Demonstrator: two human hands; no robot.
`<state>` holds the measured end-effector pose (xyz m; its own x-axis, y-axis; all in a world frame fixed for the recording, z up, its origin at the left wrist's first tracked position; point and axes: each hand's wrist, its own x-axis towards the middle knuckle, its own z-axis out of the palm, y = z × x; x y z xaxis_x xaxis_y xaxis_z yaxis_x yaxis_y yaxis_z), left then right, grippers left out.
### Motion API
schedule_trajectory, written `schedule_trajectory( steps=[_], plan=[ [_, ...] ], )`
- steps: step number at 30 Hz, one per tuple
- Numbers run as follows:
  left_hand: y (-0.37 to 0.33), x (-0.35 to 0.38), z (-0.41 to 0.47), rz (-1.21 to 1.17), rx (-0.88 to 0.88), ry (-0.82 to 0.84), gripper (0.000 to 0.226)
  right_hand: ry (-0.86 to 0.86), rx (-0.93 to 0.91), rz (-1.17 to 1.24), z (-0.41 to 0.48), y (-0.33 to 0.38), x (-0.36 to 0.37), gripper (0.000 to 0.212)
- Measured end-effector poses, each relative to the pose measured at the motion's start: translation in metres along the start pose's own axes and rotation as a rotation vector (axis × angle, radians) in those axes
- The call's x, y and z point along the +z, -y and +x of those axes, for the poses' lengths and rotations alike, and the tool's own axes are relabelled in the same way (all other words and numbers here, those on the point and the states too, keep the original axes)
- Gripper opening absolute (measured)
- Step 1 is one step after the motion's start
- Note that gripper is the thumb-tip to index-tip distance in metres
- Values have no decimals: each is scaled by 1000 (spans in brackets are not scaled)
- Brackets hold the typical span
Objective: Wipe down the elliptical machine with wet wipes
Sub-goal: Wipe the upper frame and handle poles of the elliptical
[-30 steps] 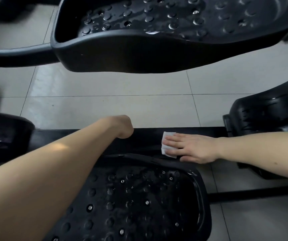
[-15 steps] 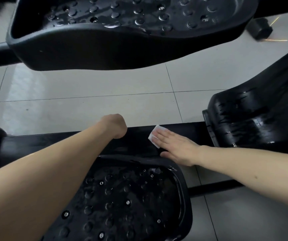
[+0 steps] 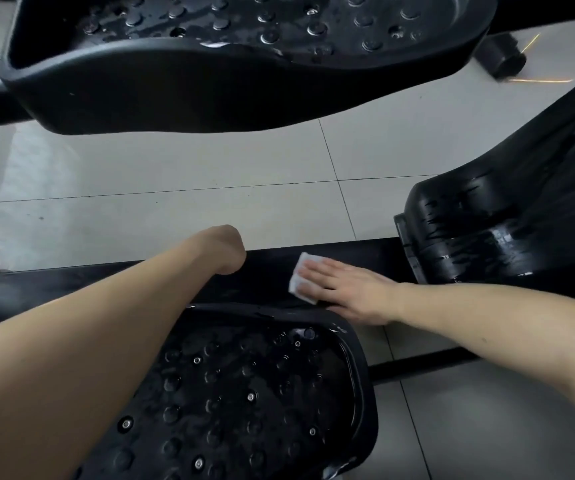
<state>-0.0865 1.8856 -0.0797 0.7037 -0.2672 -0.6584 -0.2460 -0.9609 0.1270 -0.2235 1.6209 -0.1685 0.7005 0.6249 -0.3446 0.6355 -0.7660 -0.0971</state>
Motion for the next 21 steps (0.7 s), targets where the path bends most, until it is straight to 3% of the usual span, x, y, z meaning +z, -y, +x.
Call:
schedule_trajectory(
  steps=[5,10,12,14,17,19,21],
  plan=[
    [-16,7,-3,-41,10,-7,23,6,179,104,-31,1,-3,66],
    [-18,15,-1,-27,-6,-87,23,-6,1,98,61,20,-22,65],
    [-20,14,-4,-11,-1,-74,22,-29,32,86,70,20,-19,70],
    [-21,14,-7,-37,19,-49,20,-47,219,131,48,22,-9,74],
    [-26,13,-10,-56,54,-20,15,-99,672,236,-5,17,10,73],
    [-31,13,-9,-53,75,-9,12,-30,965,262,-19,11,14,74],
    [-36,15,-9,-44,88,1,11,-13,1113,324,-12,11,13,77]
  ],
)
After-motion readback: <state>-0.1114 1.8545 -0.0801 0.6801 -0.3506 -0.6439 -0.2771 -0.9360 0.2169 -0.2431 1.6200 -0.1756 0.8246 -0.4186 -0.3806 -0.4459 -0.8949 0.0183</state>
